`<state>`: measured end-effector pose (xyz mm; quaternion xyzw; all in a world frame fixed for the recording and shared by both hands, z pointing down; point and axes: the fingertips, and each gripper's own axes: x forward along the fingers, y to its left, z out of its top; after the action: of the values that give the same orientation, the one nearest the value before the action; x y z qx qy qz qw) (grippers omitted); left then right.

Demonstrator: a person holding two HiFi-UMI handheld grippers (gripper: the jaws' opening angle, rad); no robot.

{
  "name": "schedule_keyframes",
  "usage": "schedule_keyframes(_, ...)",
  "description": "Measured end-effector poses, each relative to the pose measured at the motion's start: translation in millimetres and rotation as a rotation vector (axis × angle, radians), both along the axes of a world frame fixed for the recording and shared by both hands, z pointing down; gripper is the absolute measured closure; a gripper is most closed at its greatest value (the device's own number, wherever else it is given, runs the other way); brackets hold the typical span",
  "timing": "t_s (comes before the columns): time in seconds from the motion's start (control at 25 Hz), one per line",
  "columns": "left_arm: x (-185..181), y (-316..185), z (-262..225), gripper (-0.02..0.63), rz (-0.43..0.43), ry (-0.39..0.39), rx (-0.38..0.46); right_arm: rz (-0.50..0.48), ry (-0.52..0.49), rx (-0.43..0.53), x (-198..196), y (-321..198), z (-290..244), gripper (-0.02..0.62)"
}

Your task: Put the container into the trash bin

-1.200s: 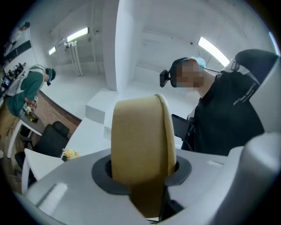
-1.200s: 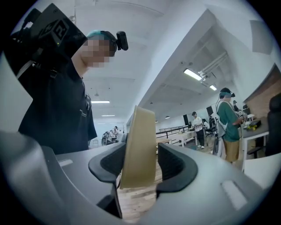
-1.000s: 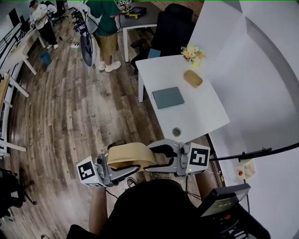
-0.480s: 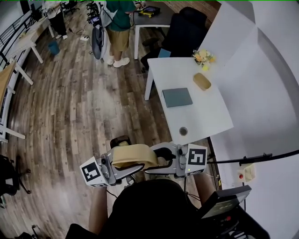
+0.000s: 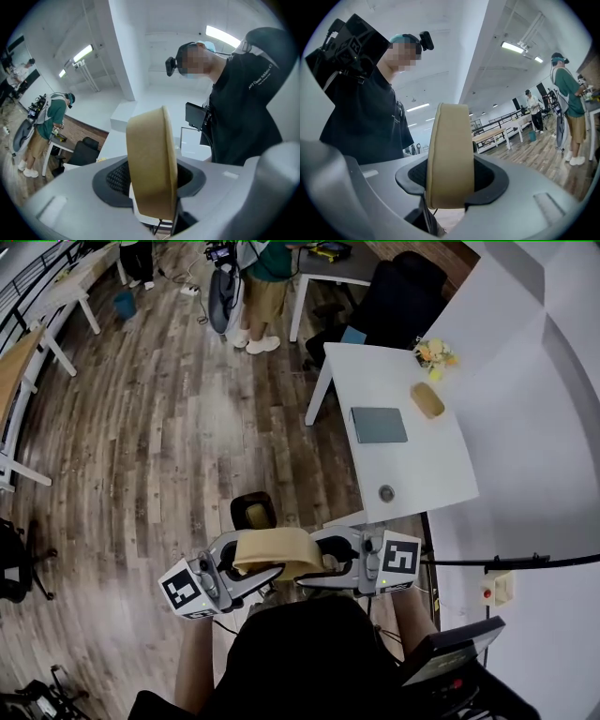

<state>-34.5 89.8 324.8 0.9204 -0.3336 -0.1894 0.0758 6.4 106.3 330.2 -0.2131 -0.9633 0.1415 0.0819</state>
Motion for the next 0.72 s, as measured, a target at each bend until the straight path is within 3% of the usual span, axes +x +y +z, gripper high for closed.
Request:
schedule_keyframes(0.12,-17,2,10,0.417,-0.054,0.012,-0.039,0.011,0.004,-0.03,-2,-5,9,0.379)
schedule_keyframes(0.4,-23,-31,29,0.41,-0.159,-0.059,-0.106,-0.017,0.004,-0.066,-8,-50,31,0.382)
schedule_keyframes(0.6,-42,-71,32,0.454,-0.272,0.033,-0.166,0.058,-0.016,-0.147,-5,-128,45,0.391)
schedule_keyframes(0.72,-48,-100,37,0.474,-0.352,0.033,-0.202,0.067,-0.011,-0.201,-6,-165,59,0.391)
